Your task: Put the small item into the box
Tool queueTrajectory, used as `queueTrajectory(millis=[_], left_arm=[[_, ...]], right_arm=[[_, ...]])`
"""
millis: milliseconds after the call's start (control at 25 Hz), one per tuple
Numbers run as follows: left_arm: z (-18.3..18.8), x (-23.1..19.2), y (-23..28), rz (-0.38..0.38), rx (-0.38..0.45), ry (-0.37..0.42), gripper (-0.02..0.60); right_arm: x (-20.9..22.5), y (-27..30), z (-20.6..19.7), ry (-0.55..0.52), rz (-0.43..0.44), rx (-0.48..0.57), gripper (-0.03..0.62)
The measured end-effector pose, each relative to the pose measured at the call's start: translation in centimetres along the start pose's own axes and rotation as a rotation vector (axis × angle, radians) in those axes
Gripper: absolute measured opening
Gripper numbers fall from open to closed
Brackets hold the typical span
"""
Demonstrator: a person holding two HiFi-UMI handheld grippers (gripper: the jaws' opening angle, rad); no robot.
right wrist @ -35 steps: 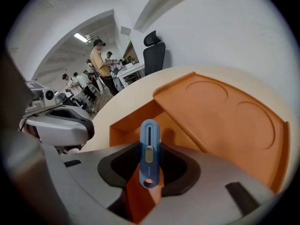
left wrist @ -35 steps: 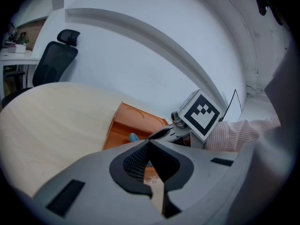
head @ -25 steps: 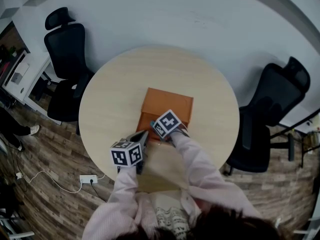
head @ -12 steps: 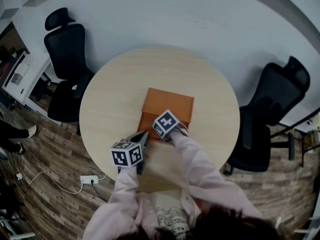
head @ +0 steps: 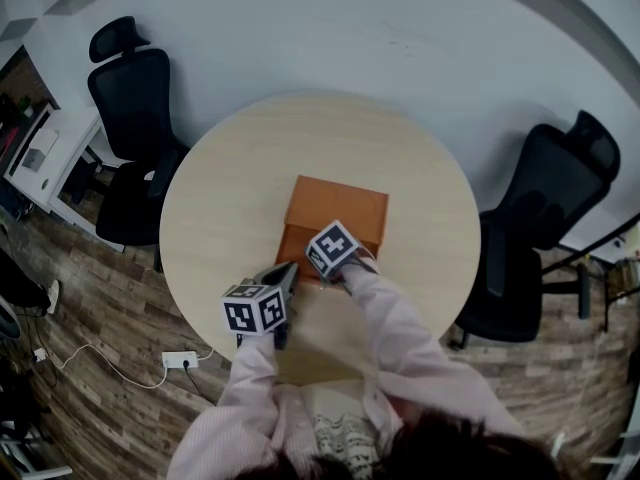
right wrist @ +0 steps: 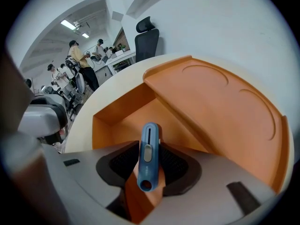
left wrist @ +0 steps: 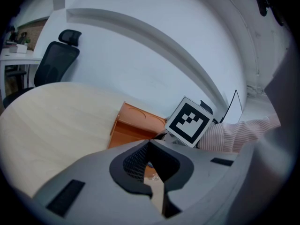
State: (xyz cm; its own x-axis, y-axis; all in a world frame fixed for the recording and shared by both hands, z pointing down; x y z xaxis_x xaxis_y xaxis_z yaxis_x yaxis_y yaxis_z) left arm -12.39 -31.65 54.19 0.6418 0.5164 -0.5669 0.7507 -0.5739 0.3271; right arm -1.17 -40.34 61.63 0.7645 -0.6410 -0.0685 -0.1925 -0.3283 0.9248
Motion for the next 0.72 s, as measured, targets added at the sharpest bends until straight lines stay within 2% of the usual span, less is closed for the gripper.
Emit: queueTrajectory(millis=[440, 720], left_arm=[[-0.1, 0.2, -0.2, -0.007, -0.002, 0.002, 0.014], [-0.1, 0.5, -0.2, -0.021, 0.002, 0.011, 0.014]], right_arm=[[0.3, -0.7, 0.0, 0.022, -0.024, 0.032, 0.179], [0.4, -2.7, 0.1, 0.056, -0.019, 0.145, 0.158]])
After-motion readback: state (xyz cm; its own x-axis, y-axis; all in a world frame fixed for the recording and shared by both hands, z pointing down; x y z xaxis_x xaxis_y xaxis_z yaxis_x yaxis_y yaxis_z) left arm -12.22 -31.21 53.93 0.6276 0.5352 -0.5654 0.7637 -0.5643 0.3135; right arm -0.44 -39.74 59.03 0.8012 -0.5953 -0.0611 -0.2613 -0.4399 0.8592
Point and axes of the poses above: the fingertips, and each gripper's own axes: y forward along the fingers, x to its right, z out of its top, the point moved 7 cm from there along -y, backward along the fingers, and after that the axes turned 13 degrees about -z, right-handed, at the moved point
